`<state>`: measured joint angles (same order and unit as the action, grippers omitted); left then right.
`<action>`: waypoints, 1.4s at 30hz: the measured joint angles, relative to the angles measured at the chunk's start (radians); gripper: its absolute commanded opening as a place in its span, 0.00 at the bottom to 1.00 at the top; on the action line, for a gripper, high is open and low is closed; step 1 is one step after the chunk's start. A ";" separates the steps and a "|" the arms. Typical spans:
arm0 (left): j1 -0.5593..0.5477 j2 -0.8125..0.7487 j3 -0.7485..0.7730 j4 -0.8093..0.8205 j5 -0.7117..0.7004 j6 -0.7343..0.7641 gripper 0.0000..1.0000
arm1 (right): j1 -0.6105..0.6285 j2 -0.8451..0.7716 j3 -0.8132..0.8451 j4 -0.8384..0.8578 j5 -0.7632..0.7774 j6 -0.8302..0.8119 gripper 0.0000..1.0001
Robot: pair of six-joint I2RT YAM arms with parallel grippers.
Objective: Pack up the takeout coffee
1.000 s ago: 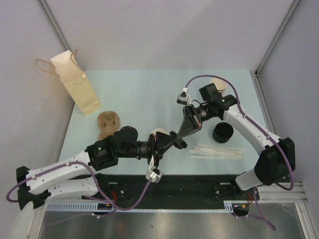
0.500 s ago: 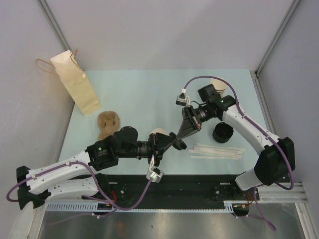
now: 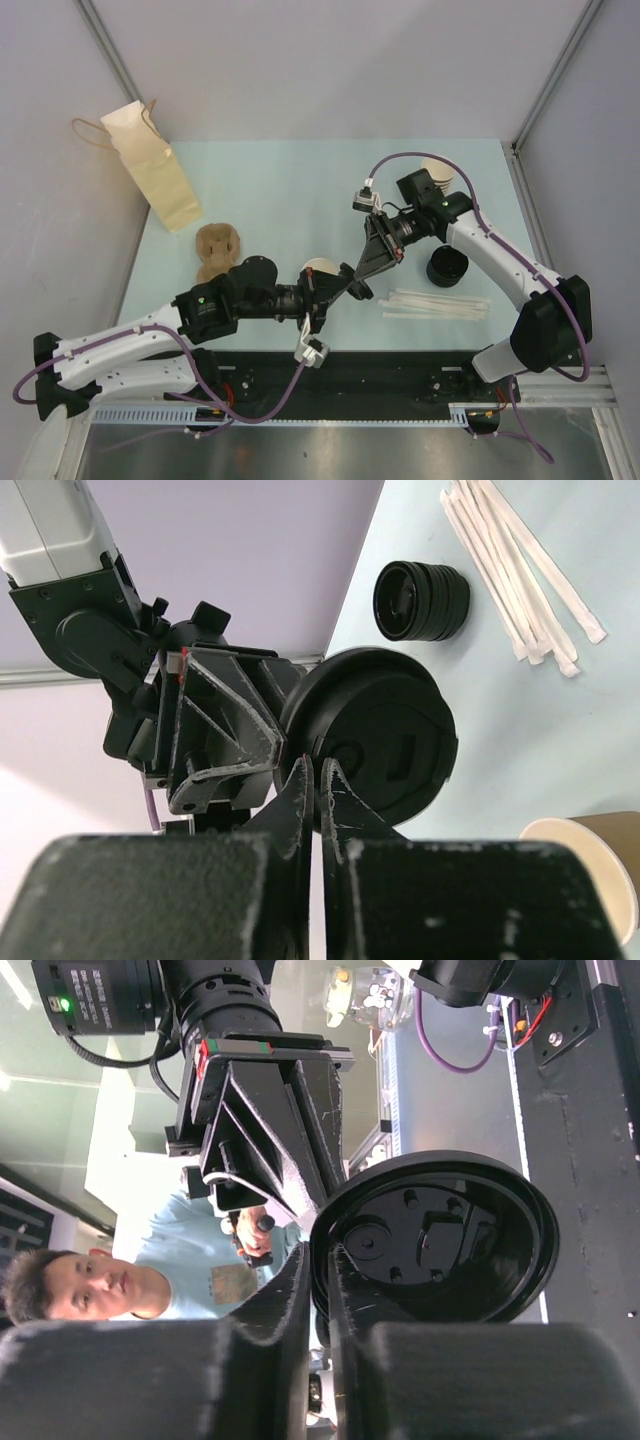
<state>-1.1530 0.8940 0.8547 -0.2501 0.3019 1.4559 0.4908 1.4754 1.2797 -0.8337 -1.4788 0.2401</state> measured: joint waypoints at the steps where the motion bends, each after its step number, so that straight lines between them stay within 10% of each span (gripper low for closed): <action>1: -0.001 0.000 -0.002 0.002 -0.003 0.000 0.00 | 0.000 0.000 0.000 0.003 0.000 0.003 0.42; 5: -0.005 -0.001 -0.006 0.009 -0.011 -0.006 0.00 | -0.003 0.002 -0.003 0.029 0.000 0.026 0.76; 11: -0.006 -0.019 -0.006 -0.009 -0.011 -0.063 0.00 | -0.027 0.013 -0.004 0.062 -0.001 0.039 1.00; 22: 0.011 0.038 0.187 -0.229 -0.053 -0.479 0.00 | -0.297 0.024 0.011 0.119 0.168 0.023 1.00; 42: 0.634 0.575 0.551 -0.585 0.209 -1.310 0.00 | -0.279 -0.175 0.147 0.048 0.878 -0.420 1.00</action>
<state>-0.5194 1.4685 1.4055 -0.8352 0.5106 0.1459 0.2115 1.3006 1.4265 -0.7856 -0.6006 -0.1795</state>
